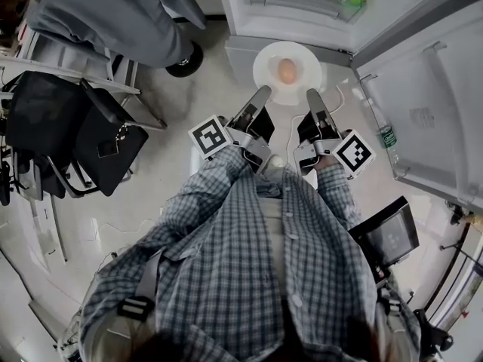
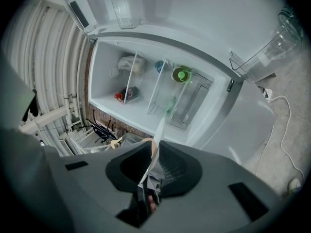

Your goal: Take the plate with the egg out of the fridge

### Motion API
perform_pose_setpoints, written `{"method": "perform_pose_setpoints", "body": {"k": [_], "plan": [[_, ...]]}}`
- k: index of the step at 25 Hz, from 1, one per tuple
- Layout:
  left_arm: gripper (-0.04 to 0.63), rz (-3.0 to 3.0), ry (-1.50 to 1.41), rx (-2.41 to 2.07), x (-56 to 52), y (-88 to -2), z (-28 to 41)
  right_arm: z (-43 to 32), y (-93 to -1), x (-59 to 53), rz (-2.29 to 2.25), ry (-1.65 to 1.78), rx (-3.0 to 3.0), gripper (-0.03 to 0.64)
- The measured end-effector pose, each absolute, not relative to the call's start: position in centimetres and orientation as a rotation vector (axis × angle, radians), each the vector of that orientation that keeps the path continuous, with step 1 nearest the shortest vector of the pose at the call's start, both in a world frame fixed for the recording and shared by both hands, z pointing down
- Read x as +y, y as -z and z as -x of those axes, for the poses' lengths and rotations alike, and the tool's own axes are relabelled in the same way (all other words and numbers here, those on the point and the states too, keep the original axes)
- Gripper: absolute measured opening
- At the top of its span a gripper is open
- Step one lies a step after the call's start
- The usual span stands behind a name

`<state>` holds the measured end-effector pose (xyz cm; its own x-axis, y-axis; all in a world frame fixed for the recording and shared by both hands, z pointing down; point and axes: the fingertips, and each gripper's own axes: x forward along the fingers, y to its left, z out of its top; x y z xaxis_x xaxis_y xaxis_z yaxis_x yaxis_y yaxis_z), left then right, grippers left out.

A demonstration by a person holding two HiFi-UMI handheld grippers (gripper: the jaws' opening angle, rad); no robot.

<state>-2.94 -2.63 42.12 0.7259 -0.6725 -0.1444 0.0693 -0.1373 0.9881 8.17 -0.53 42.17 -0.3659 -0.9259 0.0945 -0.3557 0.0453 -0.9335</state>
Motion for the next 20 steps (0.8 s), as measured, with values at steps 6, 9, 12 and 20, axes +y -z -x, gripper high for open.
{"method": "perform_pose_setpoints", "body": {"k": [6, 9, 12, 20], "plan": [[0.049, -1.59, 0.697, -0.511, -2.57, -42.2, 3.11, -8.29, -42.3, -0.52, 1.304, 1.312, 1.787, 0.057], [0.049, -1.581, 0.703, -0.512, -2.75, -42.26, 3.2, -8.06, -42.26, -0.78, 1.29, 1.318, 1.781, 0.057], [0.049, -1.582, 0.703, -0.512, -2.45, -42.26, 3.14, -8.04, -42.15, -0.5, 1.28, 1.315, 1.781, 0.057], [0.049, -1.578, 0.694, -0.514, -2.61, -42.55, 3.13, -8.24, -42.48, -0.54, 1.301, 1.324, 1.775, 0.057]]}}
